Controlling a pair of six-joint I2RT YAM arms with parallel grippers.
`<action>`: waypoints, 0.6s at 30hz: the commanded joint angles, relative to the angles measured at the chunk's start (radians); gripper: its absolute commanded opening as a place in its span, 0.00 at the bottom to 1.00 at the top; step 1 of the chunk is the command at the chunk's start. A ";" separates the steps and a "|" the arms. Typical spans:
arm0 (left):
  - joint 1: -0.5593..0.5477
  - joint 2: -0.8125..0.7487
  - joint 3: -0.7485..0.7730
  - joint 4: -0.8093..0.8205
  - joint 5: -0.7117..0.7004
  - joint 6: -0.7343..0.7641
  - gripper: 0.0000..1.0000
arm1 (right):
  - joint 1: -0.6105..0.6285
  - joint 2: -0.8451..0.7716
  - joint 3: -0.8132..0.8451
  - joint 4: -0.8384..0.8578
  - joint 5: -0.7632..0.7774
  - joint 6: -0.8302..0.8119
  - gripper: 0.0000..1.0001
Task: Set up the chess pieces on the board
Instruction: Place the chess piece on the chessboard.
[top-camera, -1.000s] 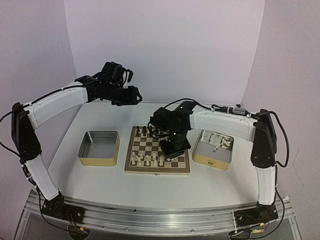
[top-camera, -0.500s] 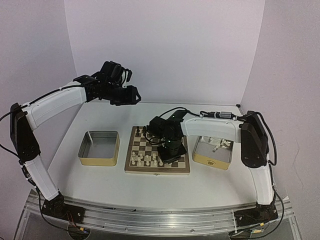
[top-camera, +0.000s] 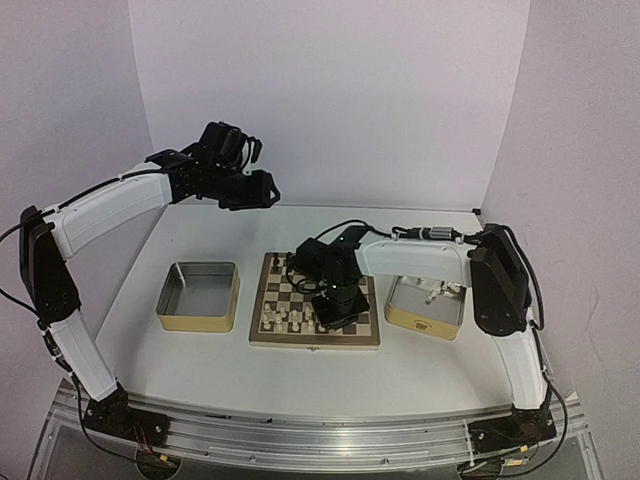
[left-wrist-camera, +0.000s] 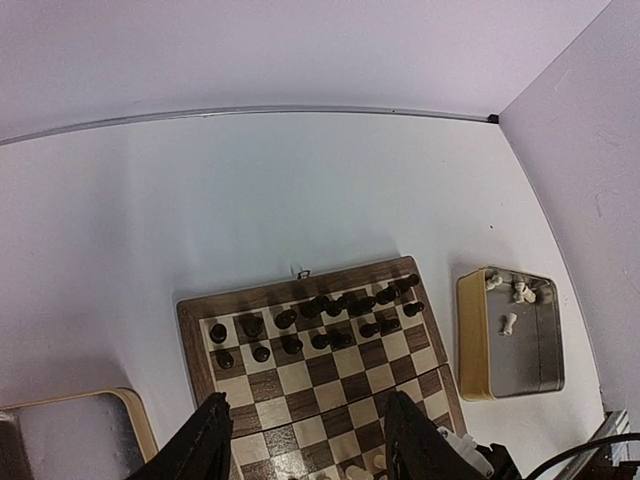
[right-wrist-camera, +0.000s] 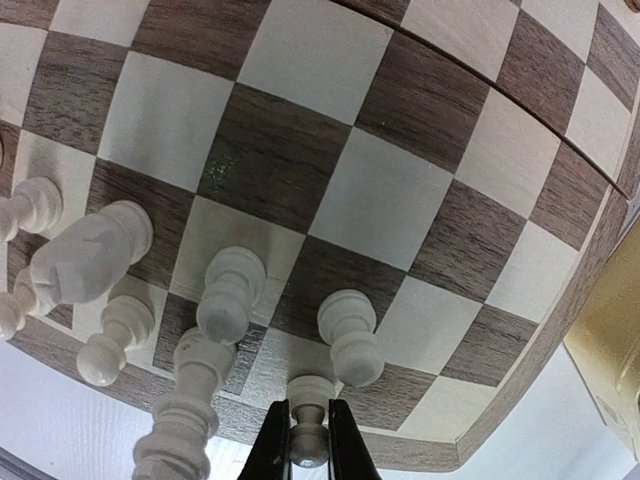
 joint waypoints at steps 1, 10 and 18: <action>0.008 -0.048 0.000 -0.003 -0.012 0.007 0.51 | -0.001 0.025 0.042 0.000 0.000 -0.008 0.00; 0.013 -0.048 -0.001 0.000 -0.010 0.009 0.51 | -0.001 0.025 0.042 -0.001 0.002 -0.005 0.01; 0.015 -0.046 -0.002 0.005 -0.001 0.009 0.51 | -0.001 0.017 0.038 -0.001 0.008 -0.003 0.14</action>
